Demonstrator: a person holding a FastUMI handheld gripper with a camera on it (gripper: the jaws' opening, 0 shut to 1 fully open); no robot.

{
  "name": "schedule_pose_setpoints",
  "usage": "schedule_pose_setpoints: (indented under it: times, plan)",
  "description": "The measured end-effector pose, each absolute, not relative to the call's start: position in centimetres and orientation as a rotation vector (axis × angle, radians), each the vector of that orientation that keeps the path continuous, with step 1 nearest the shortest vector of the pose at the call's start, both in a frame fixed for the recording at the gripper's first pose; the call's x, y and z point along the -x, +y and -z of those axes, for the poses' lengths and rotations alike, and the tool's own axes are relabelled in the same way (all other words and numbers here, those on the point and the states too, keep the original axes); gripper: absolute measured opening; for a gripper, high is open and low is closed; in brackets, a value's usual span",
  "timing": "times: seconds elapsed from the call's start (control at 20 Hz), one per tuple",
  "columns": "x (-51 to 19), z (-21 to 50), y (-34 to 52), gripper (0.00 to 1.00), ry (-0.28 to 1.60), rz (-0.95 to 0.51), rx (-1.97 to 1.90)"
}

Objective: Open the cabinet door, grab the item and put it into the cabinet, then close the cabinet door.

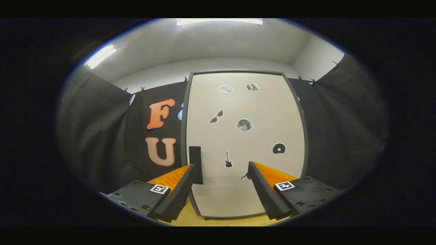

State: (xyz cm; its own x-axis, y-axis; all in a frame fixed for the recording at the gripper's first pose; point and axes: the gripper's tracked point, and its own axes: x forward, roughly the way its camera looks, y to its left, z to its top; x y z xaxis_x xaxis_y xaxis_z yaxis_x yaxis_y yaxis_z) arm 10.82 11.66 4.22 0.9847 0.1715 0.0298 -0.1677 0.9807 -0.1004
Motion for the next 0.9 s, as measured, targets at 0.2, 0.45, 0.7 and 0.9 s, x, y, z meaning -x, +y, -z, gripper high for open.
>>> schedule_pose_setpoints:
  times: [0.2, 0.45, 0.7, 0.9]
  plan:
    - [-15.8, -1.8, 16.2, 0.97, 0.004, -0.221, 0.125]
    - [-20.0, 1.5, 16.6, 0.98, 0.051, -0.123, 0.181]
    - [-21.3, 2.6, 15.5, 0.95, 0.07, -0.08, 0.134]
    - [-21.4, 2.3, 15.4, 0.87, 0.064, -0.071, 0.149]
